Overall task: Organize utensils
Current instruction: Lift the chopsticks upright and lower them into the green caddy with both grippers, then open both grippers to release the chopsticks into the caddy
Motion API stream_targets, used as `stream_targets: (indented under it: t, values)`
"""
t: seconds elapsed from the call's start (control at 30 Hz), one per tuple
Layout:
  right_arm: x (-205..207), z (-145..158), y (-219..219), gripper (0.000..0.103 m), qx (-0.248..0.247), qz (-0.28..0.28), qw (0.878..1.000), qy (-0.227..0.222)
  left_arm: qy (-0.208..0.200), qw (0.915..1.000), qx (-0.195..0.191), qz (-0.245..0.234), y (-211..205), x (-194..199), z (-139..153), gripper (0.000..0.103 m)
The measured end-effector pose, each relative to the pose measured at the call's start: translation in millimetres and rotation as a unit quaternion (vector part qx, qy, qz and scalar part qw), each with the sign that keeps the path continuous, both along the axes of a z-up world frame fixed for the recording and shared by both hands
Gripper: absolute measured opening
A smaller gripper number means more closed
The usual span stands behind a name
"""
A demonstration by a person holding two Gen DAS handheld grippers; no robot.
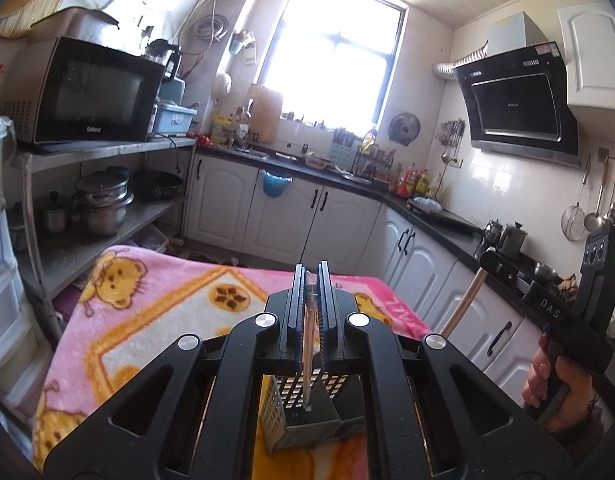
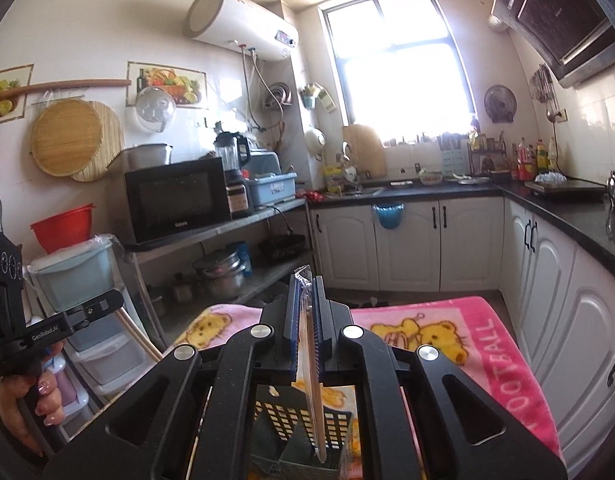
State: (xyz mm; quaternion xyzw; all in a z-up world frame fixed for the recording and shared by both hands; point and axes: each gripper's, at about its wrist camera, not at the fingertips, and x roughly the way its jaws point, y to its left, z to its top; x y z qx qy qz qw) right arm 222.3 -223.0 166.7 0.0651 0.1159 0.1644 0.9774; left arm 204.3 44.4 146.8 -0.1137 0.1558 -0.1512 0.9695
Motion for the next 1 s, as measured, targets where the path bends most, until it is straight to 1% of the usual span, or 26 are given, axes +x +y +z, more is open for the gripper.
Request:
stream_targets:
  t: [0.43, 0.53, 0.6, 0.7, 0.77, 0.8, 0.87, 0.9, 0.93, 1.0]
  values:
    - [9, -36, -5, 0.007, 0.006, -0.014, 0.999, 0.036, 0.030, 0.9994, 0.000, -0.016, -8, 11, -30, 0.003]
    - [9, -42, -7, 0.015, 0.007, -0.018, 0.999, 0.046, 0.038, 0.9991, -0.002, -0.017, -7, 12, -36, 0.003]
    - [8, -46, -9, 0.023, 0.008, -0.022, 0.998, 0.051, 0.042, 0.9990, -0.003, -0.017, -6, 12, -39, 0.003]
    - [7, -51, -13, 0.031, 0.009, -0.032, 0.998, 0.062, 0.050, 0.9986, -0.006, -0.015, -3, 12, -42, 0.003]
    - [6, -55, -16, 0.033, 0.012, -0.035, 0.997, 0.069, 0.053, 0.9985, -0.009, -0.014, -1, 12, -45, 0.003]
    - [5, -56, -17, 0.035, 0.013, -0.036, 0.997, 0.071, 0.054, 0.9984, -0.009, -0.012, 0, 11, -46, 0.005]
    - [3, -60, -21, 0.039, 0.014, -0.041, 0.996, 0.076, 0.056, 0.9983, -0.011, -0.010, 2, 9, -47, 0.016]
    - [2, -62, -22, 0.040, 0.015, -0.042, 0.996, 0.081, 0.057, 0.9983, -0.012, -0.009, 2, 8, -48, 0.028]
    - [1, -63, -24, 0.041, 0.015, -0.043, 0.996, 0.083, 0.058, 0.9982, -0.013, -0.007, 3, 7, -48, 0.037]
    - [-2, -66, -25, 0.044, 0.014, -0.045, 0.995, 0.087, 0.060, 0.9981, -0.017, -0.005, 6, 4, -50, 0.041]
